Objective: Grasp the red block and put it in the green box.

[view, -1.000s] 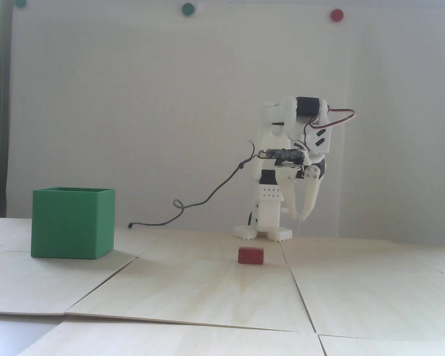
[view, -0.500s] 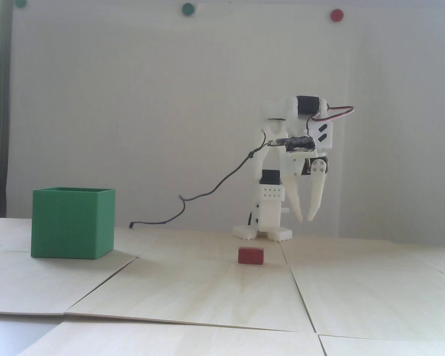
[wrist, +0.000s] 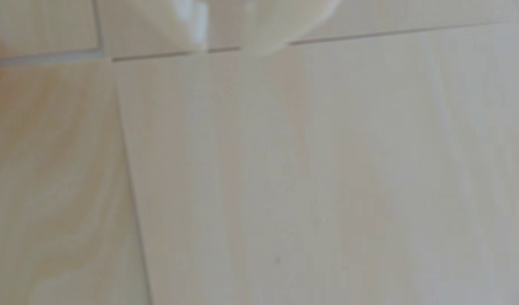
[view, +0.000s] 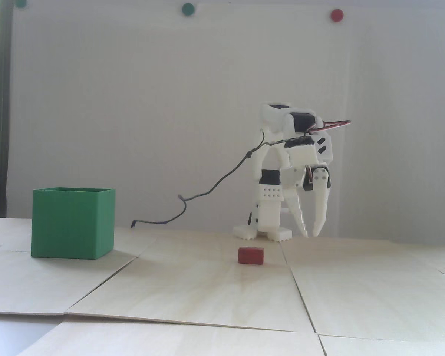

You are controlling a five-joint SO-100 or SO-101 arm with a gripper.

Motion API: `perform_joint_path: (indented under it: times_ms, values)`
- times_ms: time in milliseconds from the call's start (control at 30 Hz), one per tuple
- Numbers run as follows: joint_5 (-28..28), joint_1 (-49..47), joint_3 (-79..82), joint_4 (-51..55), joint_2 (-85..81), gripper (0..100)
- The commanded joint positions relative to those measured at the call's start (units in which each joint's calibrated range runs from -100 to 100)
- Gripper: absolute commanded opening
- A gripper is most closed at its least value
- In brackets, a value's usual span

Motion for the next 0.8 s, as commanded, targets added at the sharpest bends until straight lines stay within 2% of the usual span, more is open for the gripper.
perform_joint_path:
  times_ms: [0, 200, 400, 633, 767]
  values:
    - [0.3, 0.1, 4.2, -1.3, -5.4, 2]
    - [0.3, -2.7, 16.5, -1.9, -12.2, 2]
    - [0.2, -2.4, 18.7, -1.7, -16.9, 2]
    - [0.2, 3.8, 13.9, -2.0, -16.7, 2]
    - [-3.3, 6.8, 2.5, -2.0, -11.4, 2]
